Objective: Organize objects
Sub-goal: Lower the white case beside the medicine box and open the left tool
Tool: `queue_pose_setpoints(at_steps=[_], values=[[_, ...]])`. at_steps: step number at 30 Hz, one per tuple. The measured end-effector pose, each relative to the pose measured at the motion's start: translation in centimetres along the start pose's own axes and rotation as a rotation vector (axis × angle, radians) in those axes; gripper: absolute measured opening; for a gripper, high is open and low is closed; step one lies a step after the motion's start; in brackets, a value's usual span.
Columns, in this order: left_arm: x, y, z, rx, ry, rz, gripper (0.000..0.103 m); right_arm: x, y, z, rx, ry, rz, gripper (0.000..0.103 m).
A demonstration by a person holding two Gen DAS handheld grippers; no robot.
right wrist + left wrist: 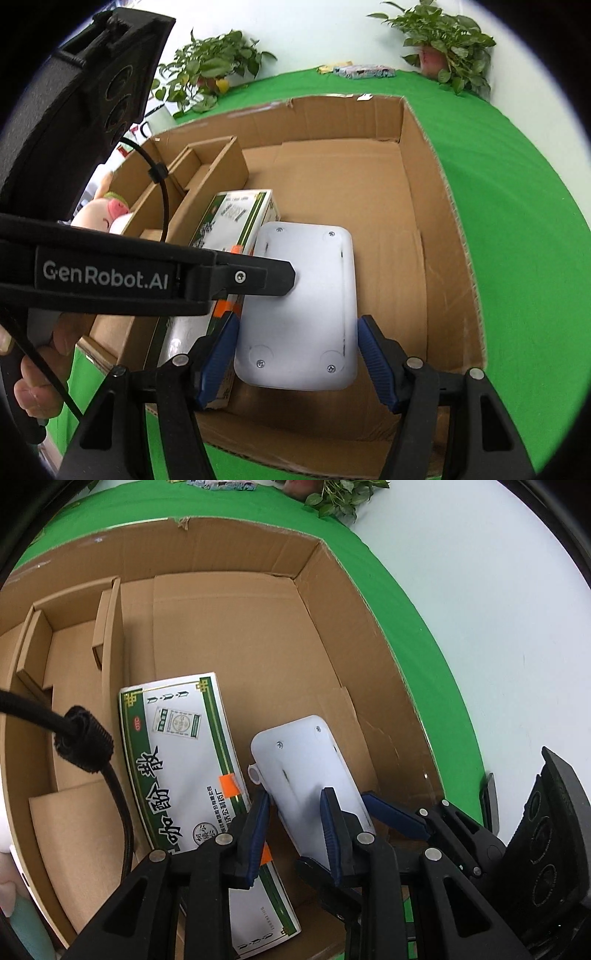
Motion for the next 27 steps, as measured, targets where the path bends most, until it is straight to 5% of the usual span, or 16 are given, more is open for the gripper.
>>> queue_pose_setpoints(at_steps=[12, 18, 21, 24, 26, 27], values=[[0.6, -0.7, 1.2, -0.015, -0.067, 0.003, 0.026, -0.9, -1.4, 0.1, -0.046, -0.041, 0.039, 0.066], [1.9, -1.3, 6.8, 0.144, -0.058, -0.063, 0.028, -1.1, -1.6, 1.0, -0.019, -0.044, 0.044, 0.066], [2.0, -2.3, 11.0, 0.285, 0.009, -0.11, 0.033, -1.2, -1.2, 2.4, 0.079, -0.118, 0.083, 0.088], [1.3, -4.0, 16.0, 0.492, 0.19, -0.165, 0.065, -1.5, -1.0, 4.7, 0.21, -0.189, 0.106, 0.102], [0.7, -5.9, 19.1, 0.648, 0.331, -0.187, 0.096, -2.0, -1.3, 6.0, 0.278, -0.208, 0.118, 0.102], [0.3, -6.8, 20.6, 0.709, 0.377, -0.196, 0.102, -2.1, -1.5, 6.7, 0.311, -0.229, 0.125, 0.102]])
Point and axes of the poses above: each gripper's, at about its wrist camera, not at the fingertips, and z roughly against the way its jaws point, x to its right, y to its top, the point moved 8 cm from there along -z, roughly the way its jaws point, and after that the axes turned 7 degrees about -y, right-handed, at the moved point
